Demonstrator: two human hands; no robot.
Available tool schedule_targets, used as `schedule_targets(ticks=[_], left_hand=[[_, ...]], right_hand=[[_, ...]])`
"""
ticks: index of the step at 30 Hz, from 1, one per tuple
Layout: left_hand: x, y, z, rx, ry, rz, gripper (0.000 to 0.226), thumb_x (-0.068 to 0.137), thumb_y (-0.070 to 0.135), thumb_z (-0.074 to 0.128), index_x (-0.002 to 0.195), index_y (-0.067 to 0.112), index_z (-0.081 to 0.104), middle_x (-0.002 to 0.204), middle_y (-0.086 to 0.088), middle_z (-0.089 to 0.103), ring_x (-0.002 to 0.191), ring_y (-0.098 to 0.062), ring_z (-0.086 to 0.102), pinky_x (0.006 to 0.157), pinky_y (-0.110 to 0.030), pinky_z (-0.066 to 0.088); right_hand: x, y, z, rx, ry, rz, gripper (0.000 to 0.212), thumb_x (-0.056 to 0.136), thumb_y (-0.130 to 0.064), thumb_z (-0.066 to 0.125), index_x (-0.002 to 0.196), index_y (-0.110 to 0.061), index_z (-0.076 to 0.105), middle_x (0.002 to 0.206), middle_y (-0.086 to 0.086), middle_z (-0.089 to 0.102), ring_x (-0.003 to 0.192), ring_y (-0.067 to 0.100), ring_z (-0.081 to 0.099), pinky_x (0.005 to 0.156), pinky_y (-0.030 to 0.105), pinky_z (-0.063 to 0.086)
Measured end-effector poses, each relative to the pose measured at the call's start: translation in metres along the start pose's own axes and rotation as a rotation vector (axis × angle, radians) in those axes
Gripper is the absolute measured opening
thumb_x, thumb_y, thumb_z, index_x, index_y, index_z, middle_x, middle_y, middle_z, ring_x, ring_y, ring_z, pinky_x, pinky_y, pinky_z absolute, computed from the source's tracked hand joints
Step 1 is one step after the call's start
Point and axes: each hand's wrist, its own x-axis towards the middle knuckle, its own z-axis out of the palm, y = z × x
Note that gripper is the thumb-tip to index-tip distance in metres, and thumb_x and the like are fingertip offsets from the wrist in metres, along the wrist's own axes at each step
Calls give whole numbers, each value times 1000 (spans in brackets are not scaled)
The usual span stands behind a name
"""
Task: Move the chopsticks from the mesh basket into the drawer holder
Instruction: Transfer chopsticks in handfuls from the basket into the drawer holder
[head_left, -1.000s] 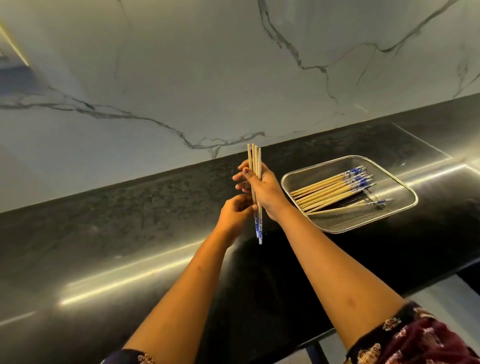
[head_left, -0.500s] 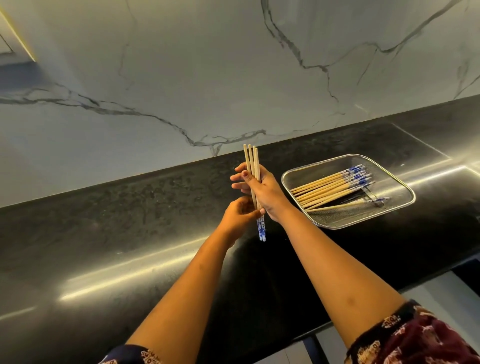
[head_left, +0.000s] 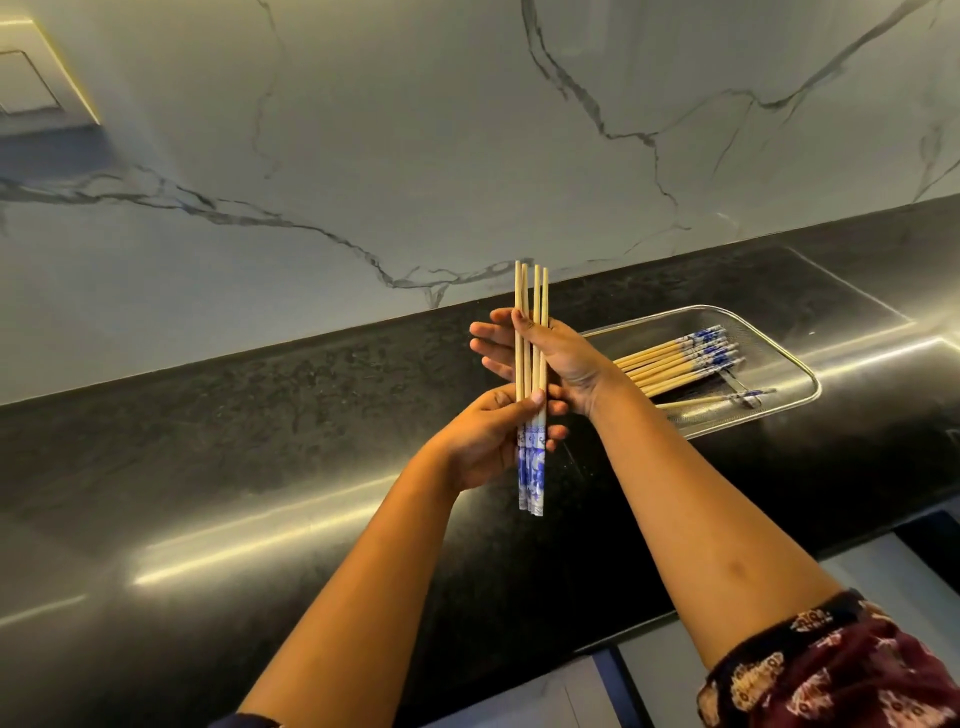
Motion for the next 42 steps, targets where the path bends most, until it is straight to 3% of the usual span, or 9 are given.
schedule_targets(ticks=[4, 7, 12, 16, 20, 26, 30, 34, 42], left_hand=[[-5, -10, 4, -3, 127, 20, 20, 95, 12, 45, 104, 5, 61, 86, -6, 71, 79, -17, 70, 72, -29, 58], [-7, -20, 6, -36, 381, 170, 14, 94, 12, 47, 98, 7, 60, 75, -4, 71, 71, -16, 69, 72, -33, 57], [-20, -27, 7, -117, 697, 344, 9, 95, 14, 47, 93, 13, 56, 87, -5, 67, 84, -20, 65, 83, -39, 52], [-37, -42, 18, -164, 727, 354, 10, 94, 17, 49, 100, 13, 56, 93, -5, 69, 94, -22, 67, 88, -39, 52], [-64, -72, 43, -176, 659, 378, 6, 95, 14, 48, 96, 14, 53, 92, -6, 68, 93, -19, 67, 90, -41, 51], [-110, -105, 63, -173, 597, 362, 8, 94, 16, 49, 100, 16, 54, 95, -4, 71, 98, -18, 67, 89, -39, 51], [-130, -132, 87, -222, 551, 343, 6, 95, 15, 48, 98, 15, 53, 94, -4, 70, 95, -17, 67, 79, -37, 54], [-141, -156, 118, -150, 501, 239, 8, 95, 14, 46, 97, 14, 54, 93, -4, 69, 91, -17, 66, 73, -34, 55], [-138, -240, 189, 34, 278, 29, 23, 97, 8, 41, 116, 1, 53, 90, -7, 68, 85, -16, 66, 81, -31, 52]], right_hand=[[-9, 11, 5, -198, 84, 49, 29, 97, -29, 48, 113, -10, 63, 109, 10, 72, 98, 21, 71, 81, 31, 59], [-22, 29, 12, -141, 193, 106, 52, 94, -46, 46, 126, -5, 57, 102, 8, 72, 73, 10, 71, 60, 22, 57], [-57, 81, 11, 71, 487, 235, 64, 94, -57, 32, 132, -10, 54, 117, 11, 68, 103, 23, 66, 94, 40, 51], [-89, 115, 28, 392, 674, 147, 68, 93, -61, 28, 131, -8, 51, 116, 15, 65, 95, 25, 65, 76, 34, 54], [-118, 136, 52, 516, 657, 9, 72, 93, -63, 24, 130, -8, 53, 117, 17, 66, 105, 29, 66, 94, 37, 52], [-180, 162, 75, 555, 652, -69, 74, 92, -65, 23, 131, -8, 49, 127, 19, 60, 107, 28, 64, 82, 34, 55], [-219, 164, 85, 357, 733, -29, 65, 96, -58, 27, 126, -7, 54, 115, 17, 66, 103, 27, 65, 94, 39, 51], [-270, 147, 72, -278, 871, -6, 42, 100, -37, 38, 130, -11, 53, 126, 10, 62, 114, 24, 58, 95, 38, 48], [-337, 88, 36, -769, 520, 166, 14, 93, -22, 57, 100, -17, 68, 87, 3, 74, 80, 14, 66, 56, 18, 49]])
